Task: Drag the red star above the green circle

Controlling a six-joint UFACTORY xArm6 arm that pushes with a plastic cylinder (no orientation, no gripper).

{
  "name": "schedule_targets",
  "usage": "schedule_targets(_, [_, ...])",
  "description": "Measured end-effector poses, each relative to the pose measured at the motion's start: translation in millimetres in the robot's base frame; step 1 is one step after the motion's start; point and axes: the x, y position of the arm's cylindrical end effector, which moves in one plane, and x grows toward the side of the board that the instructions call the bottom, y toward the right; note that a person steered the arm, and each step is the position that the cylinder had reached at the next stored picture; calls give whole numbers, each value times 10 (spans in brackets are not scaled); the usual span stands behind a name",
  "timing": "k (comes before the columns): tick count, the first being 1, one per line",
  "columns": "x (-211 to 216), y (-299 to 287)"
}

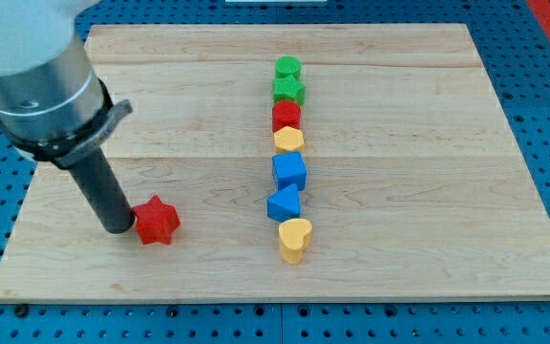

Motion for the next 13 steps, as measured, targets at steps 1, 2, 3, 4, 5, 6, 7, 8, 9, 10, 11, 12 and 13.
schedule_targets(1, [395, 132])
schedule_targets(2, [723, 144])
schedule_targets(3, [606, 329])
schedule_targets(4, [239, 341])
schedule_targets(5, [119, 341])
schedule_targets(6, [-18, 336])
schedule_targets(7, [-707, 294])
schedule_targets(8, [-1468, 257])
schedule_targets(9, [-1664, 440])
schedule_targets(10, [-1576, 399])
schedule_targets(11, [-1585, 769])
schedule_targets(12, [-1555, 884])
schedule_targets(13, [-1514, 889])
